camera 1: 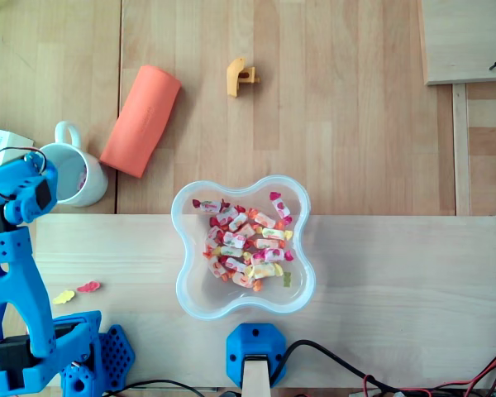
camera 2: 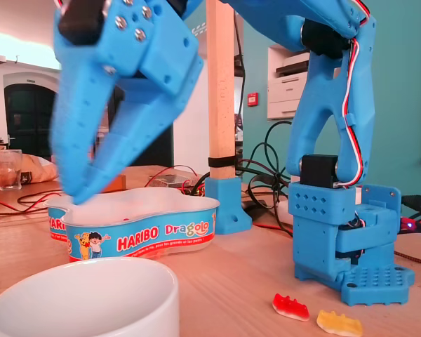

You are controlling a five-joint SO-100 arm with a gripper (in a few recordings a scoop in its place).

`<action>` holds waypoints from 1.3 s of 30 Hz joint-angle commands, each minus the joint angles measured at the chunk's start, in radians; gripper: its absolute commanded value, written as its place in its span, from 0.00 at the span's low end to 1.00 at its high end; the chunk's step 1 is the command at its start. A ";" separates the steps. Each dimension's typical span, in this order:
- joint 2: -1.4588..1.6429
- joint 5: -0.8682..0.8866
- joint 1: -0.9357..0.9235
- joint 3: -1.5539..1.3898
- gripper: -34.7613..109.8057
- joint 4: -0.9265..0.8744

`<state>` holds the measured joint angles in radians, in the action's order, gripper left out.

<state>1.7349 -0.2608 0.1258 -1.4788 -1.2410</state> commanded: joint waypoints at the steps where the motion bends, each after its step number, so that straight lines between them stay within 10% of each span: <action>1: 0.063 -0.017 0.012 0.018 0.22 0.091; 20: 0.968 -0.015 0.006 -0.488 0.22 0.235; 33: 1.394 -0.014 0.006 -1.258 0.22 1.134; 39: 1.374 -0.012 0.006 -1.278 0.22 1.216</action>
<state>3.1032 -0.2638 0.1273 -2.7520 -0.0445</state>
